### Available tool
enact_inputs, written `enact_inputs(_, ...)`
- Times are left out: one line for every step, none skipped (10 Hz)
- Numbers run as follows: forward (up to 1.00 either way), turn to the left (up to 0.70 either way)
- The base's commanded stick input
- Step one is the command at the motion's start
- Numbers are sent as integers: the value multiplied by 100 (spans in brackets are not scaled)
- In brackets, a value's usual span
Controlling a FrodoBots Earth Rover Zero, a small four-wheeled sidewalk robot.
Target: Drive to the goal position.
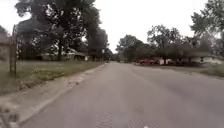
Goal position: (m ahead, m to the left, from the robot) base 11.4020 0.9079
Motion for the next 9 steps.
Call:
enact_inputs(70,0)
enact_inputs(70,0)
enact_inputs(70,0)
enact_inputs(70,0)
enact_inputs(70,0)
enact_inputs(70,0)
enact_inputs(70,0)
enact_inputs(70,0)
enact_inputs(70,0)
